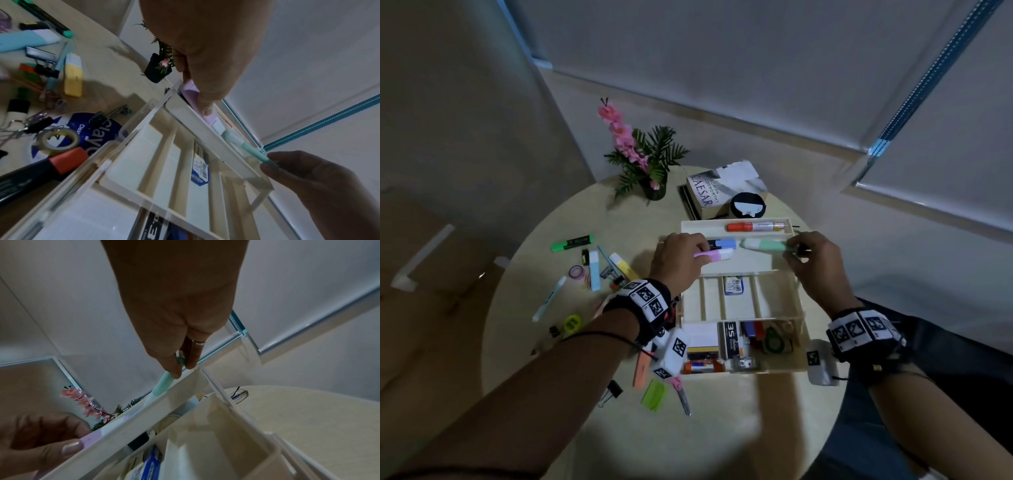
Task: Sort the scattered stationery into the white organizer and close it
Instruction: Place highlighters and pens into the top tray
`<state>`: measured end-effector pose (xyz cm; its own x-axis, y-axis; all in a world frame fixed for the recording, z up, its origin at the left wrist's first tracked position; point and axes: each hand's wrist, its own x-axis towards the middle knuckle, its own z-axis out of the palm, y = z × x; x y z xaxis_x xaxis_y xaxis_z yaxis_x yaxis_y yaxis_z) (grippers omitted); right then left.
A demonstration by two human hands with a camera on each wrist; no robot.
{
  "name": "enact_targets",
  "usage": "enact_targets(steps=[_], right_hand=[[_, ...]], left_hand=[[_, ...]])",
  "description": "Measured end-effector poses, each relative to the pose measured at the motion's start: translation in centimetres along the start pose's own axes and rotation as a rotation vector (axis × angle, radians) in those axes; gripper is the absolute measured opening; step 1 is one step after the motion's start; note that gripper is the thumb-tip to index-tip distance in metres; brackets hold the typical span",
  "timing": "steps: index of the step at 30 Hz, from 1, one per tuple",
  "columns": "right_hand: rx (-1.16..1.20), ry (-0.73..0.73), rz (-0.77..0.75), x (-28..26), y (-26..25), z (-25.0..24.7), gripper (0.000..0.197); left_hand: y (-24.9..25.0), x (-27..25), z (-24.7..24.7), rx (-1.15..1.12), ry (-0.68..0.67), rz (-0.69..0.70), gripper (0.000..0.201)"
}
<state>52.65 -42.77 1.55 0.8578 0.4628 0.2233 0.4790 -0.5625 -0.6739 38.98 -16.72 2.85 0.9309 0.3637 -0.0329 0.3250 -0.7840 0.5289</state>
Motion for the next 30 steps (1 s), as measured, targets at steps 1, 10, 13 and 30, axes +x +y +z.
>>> enact_targets(steps=[1,10,13,30], right_hand=[[0.001,-0.008,-0.005,0.2,0.1,0.3,0.022],[-0.051,-0.086,-0.126,2.0,0.4,-0.2,0.020],[-0.102,-0.154,-0.113,2.4,0.4,-0.8,0.017],[-0.479,0.060,-0.005,3.1,-2.1,1.8,0.036]], left_hand=[[0.1,0.1,0.2,0.033,0.001,-0.002,0.007],[0.4,0.2,1.1,0.225,0.038,0.054,0.017],[0.6,0.0,1.2,0.184,0.028,0.109,0.016],[0.7,-0.5,1.5,0.135,0.049,0.097,0.017]])
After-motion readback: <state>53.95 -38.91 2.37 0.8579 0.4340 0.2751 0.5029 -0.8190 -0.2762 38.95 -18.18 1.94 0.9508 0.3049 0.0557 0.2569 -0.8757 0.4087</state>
